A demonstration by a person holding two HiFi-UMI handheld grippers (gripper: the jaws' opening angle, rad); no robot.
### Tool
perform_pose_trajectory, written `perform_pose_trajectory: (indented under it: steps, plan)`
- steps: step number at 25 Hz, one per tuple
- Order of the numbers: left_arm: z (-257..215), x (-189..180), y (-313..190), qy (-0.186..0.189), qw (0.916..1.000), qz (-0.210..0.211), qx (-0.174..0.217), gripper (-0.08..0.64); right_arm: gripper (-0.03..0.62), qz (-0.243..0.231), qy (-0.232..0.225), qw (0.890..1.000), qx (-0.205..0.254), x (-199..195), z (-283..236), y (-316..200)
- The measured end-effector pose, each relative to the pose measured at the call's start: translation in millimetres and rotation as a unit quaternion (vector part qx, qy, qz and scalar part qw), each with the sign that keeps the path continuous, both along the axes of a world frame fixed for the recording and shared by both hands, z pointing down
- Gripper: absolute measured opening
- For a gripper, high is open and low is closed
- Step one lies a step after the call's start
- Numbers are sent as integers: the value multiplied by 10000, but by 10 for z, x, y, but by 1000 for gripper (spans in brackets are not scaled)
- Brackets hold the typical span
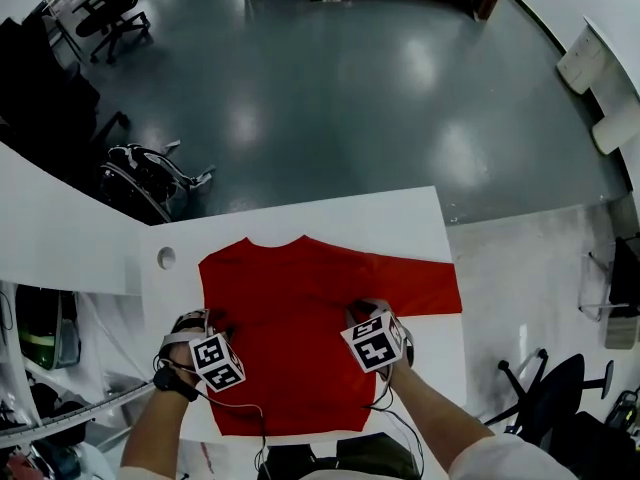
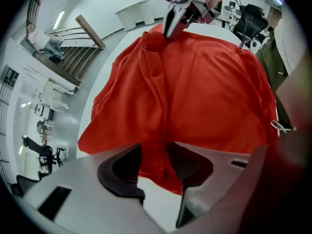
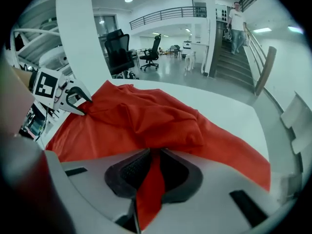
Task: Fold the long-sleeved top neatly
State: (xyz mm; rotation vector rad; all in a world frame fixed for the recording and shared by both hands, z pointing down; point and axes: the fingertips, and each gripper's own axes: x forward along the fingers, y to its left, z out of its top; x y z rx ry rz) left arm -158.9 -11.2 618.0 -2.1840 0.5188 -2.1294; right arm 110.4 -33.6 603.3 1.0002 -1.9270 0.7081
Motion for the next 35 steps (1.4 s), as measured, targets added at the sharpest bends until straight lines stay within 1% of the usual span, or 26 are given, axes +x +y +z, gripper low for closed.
perform_pose_trajectory:
  steps: [2, 3, 4, 5, 6, 8, 10, 11, 14, 19, 21, 23, 26, 29, 31, 32, 33, 34, 35]
  plan:
    - [10, -5, 16, 71, 9999, -64, -91, 176, 74, 210, -345, 9991, -99, -39, -51, 10]
    - [18, -10, 22, 107, 9998, -100, -131, 173, 94, 306, -543, 9979, -158, -69, -83, 21]
    - [24, -15, 27, 134, 9997, -121, -162, 170, 128, 353, -677, 9969, -204, -102, -105, 30]
    - [29, -19, 30, 151, 9996, -125, -184, 167, 146, 350, -710, 9966, -231, -133, -109, 33]
    - [32, -21, 31, 159, 9996, -120, -199, 163, 153, 314, -643, 9971, -244, -154, -91, 31]
    - [31, -22, 36, 164, 9995, -120, -226, 158, 160, 229, -290, 9989, -272, -154, -4, 15]
    - [37, -13, 51, 191, 9993, -147, -274, 150, 127, 210, 62, 9994, -277, -116, 65, -14]
    - [41, -8, 53, 213, 9992, -164, -296, 147, 98, 212, 153, 9994, -243, -97, 68, -33]
    - [43, -1, 52, 279, 9987, -214, -356, 138, 50, 148, 148, 9996, -164, -55, 22, -29]
    - [39, -18, 58, 332, 9979, -309, -452, 138, 44, -121, -15, 9998, -148, 91, -105, 45]
    - [37, -24, 56, 356, 9974, -362, -515, 138, 44, -158, 3, 9996, -216, 191, -155, 63]
    - [42, -40, 59, 378, 9964, -420, -630, 138, 44, -265, 155, 9990, -336, 291, -149, 89]
    - [58, -59, 65, 370, 9947, -480, -832, 138, 44, -583, 526, 9955, -527, 393, -29, 137]
    - [72, -58, 59, 327, 9935, -482, -979, 138, 44, -658, 619, 9940, -623, 415, 54, 152]
    - [76, -86, 53, 302, 9928, -501, -1046, 138, 54, -597, 460, 9951, -632, 373, 56, 158]
    - [79, -103, 52, 309, 9923, -529, -1073, 138, 73, -503, 255, 9964, -628, 355, 27, 165]
    - [83, -118, 55, 327, 9918, -568, -1100, 138, 102, -335, -54, 9975, -614, 363, -27, 172]
    - [87, -125, 61, 351, 9912, -607, -1127, 140, 125, -79, -463, 9971, -597, 418, -103, 181]
    - [91, -127, 64, 373, 9906, -638, -1150, 140, 140, 280, -949, 9933, -599, 537, -196, 194]
